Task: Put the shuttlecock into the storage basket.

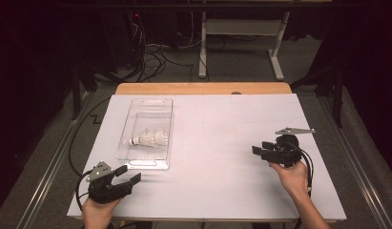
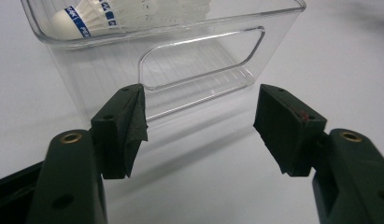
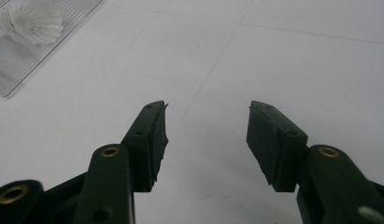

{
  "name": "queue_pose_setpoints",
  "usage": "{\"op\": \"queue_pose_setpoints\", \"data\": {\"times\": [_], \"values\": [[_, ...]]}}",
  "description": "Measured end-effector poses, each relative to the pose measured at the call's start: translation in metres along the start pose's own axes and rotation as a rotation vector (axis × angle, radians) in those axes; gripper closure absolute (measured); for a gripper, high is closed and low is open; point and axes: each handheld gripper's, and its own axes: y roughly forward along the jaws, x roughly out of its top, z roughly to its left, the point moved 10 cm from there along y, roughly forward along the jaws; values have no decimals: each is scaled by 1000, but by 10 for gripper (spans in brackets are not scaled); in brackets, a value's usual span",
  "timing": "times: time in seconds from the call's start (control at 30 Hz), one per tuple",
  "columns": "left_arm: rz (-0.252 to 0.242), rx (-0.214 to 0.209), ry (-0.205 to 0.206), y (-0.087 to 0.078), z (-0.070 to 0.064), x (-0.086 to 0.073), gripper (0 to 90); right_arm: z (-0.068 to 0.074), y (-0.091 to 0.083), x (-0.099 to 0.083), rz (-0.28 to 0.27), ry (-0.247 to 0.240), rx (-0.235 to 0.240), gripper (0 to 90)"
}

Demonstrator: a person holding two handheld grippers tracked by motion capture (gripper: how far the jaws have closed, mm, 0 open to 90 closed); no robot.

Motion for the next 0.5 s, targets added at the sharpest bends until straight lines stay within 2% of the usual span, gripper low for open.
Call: {"op": "queue_pose_setpoints", "data": {"times": [0.5], "values": [[-1, -1, 2, 0, 0, 0, 349, -5, -8, -11, -15, 6, -12, 480]]}}
